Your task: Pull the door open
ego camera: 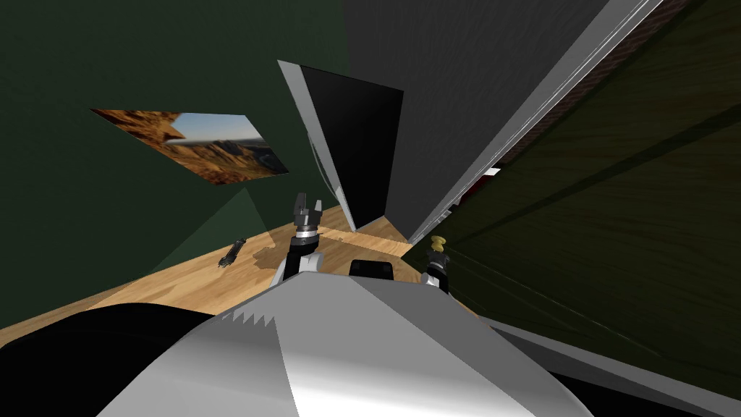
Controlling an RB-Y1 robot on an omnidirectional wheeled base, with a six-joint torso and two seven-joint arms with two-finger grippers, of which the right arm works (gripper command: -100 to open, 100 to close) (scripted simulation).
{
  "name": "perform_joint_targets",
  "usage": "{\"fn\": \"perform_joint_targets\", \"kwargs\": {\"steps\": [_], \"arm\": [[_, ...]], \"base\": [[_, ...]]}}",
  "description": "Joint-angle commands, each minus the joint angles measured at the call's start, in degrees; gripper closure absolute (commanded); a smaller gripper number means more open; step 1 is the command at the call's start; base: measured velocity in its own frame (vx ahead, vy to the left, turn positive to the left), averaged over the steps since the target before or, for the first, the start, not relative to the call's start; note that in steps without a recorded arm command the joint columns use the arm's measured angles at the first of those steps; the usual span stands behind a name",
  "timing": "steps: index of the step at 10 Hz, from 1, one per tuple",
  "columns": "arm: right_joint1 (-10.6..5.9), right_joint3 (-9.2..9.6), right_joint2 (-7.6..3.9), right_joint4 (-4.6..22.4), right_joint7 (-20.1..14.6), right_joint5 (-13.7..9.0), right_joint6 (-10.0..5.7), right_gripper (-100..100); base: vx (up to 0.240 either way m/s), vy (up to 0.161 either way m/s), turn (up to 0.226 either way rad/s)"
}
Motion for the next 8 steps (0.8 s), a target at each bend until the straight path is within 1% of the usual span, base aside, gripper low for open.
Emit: {"fn": "perform_joint_targets", "kwargs": {"steps": [1,2,3,5,6,8], "arm": [[-1.27,-0.03,-0.13,-0.24,-2.29,0.14,-0.94,100],[-1.23,-0.18,-0.09,-0.23,-4.21,0.04,-0.96,100],[-1.23,-0.18,-0.09,-0.23,-4.54,0.04,-0.96,100],[-1.17,-0.45,-0.02,-0.23,-8.25,-0.13,-1.0,100],[-1.17,-0.45,-0.02,-0.23,-8.91,-0.13,-1.0,100],[-1.1,-0.72,0.05,-0.23,-12.54,-0.31,-1.03,100]], "base": [[-0.029,-0.002,0.039],[-0.024,-0.003,0.047],[-0.022,0.0,0.027],[-0.028,0.0,0.055],[-0.022,-0.005,0.029],[-0.027,-0.003,0.059]]}}
